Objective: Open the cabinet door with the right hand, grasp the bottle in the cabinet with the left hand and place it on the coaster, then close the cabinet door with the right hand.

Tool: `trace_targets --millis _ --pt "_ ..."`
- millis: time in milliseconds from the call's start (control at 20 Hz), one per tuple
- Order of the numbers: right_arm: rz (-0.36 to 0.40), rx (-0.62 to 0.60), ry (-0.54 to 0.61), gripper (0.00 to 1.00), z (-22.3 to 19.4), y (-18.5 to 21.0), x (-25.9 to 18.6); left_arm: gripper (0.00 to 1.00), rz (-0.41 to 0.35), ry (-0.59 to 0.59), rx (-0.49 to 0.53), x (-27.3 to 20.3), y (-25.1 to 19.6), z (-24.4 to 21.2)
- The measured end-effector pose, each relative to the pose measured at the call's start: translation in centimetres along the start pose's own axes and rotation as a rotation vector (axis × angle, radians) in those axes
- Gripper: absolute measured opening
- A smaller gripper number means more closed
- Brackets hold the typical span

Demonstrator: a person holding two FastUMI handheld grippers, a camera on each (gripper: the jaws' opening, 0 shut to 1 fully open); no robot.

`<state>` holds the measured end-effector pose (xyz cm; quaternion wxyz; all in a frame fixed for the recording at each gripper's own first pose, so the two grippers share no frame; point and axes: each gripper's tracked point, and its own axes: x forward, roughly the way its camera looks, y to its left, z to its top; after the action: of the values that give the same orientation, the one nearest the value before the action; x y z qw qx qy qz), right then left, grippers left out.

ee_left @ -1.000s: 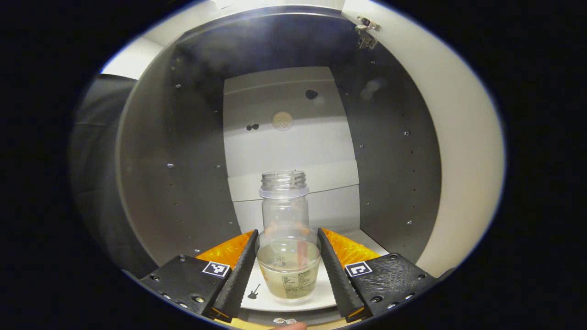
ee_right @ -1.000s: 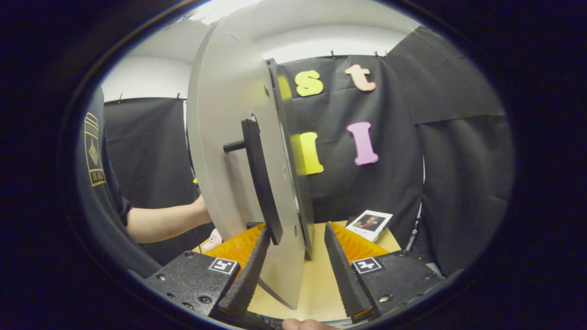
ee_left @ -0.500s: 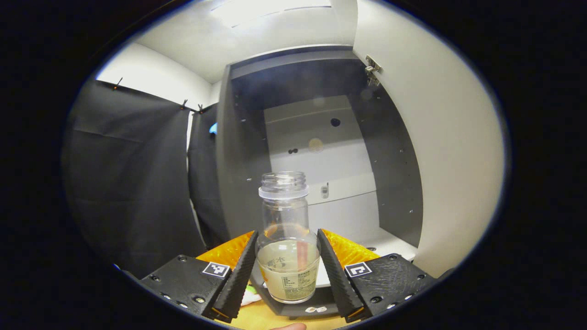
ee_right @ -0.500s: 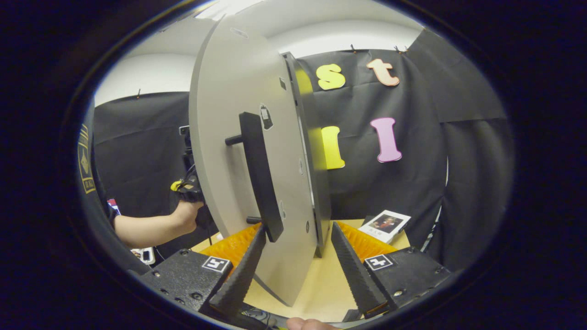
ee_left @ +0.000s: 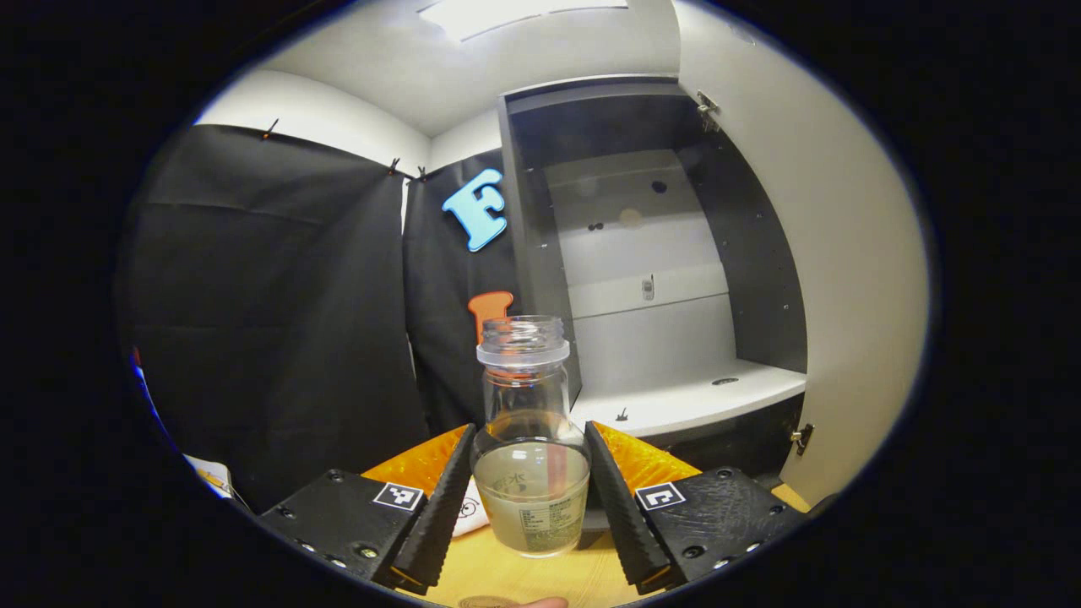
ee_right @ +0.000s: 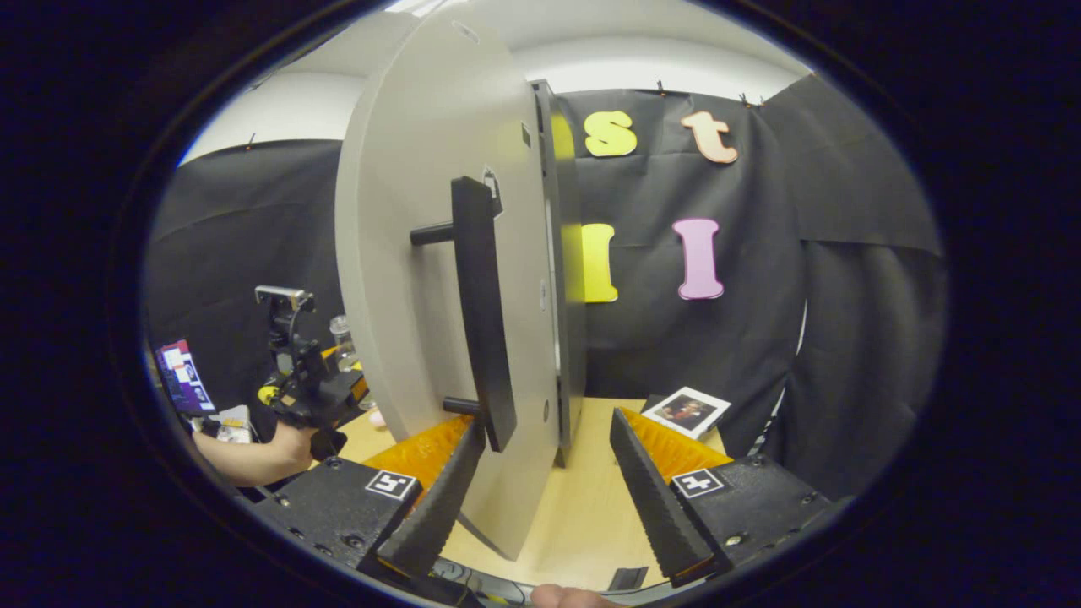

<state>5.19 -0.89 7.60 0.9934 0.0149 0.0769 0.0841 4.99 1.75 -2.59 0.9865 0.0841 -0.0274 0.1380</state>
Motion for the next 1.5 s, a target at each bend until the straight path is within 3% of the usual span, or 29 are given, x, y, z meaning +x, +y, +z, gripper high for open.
trace_targets --millis 200,350,500,750,900,1050,1400,1500 --pt "-0.092 -0.052 0.01 0.95 -1.3 -0.7 1.3 0.76 0.015 0.011 -0.064 -0.6 1.9 -4.3" --pt "-0.163 -0.025 0.051 0.95 -2.8 -1.7 2.1 0.76 0.022 0.016 -0.099 -0.9 3.5 -7.5" --pt "-0.179 0.013 0.076 0.95 -4.0 -1.7 2.8 0.76 0.046 0.096 -0.139 -1.8 4.1 -12.7" --pt "-0.242 -0.024 0.151 0.95 -5.4 -2.2 2.4 0.76 0.104 0.126 -0.086 -3.5 5.9 -18.0" --pt "-0.244 -0.065 0.171 0.95 -5.7 -2.0 2.4 0.77 0.124 0.202 -0.081 -4.3 6.2 -22.3" --pt "-0.227 0.013 0.2 0.95 -6.7 -1.8 2.1 0.77 0.142 0.279 -0.114 -5.3 6.3 -25.8" --pt "-0.203 0.057 0.244 0.95 -8.0 -1.6 2.5 0.77 0.153 0.246 -0.064 -6.4 6.1 -26.2" --pt "-0.201 0.062 0.247 0.95 -8.0 -1.6 2.6 0.72 0.134 0.263 -0.112 -6.5 5.5 -26.6"
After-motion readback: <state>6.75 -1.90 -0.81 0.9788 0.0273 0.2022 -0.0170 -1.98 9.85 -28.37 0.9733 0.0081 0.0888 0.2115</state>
